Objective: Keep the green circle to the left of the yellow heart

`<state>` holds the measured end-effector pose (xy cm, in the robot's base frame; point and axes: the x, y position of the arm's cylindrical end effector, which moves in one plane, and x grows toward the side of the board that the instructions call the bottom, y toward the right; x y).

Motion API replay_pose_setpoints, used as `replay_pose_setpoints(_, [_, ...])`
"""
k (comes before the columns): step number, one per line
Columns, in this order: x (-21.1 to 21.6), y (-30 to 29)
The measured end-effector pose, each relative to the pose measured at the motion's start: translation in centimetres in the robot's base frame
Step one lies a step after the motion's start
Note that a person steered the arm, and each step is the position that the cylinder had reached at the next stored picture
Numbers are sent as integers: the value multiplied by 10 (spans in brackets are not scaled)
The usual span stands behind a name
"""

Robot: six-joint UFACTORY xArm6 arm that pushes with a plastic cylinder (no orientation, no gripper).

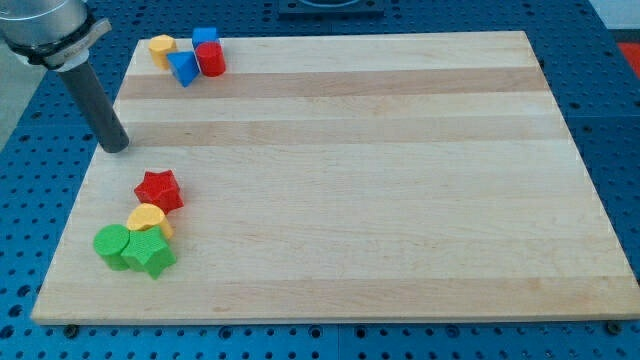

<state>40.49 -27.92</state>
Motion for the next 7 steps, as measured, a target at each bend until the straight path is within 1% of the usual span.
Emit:
replay_pose_setpoints(3, [1,-6])
replay_pose_setpoints(4, [12,-6])
replay_pose_setpoints(7, [71,-15])
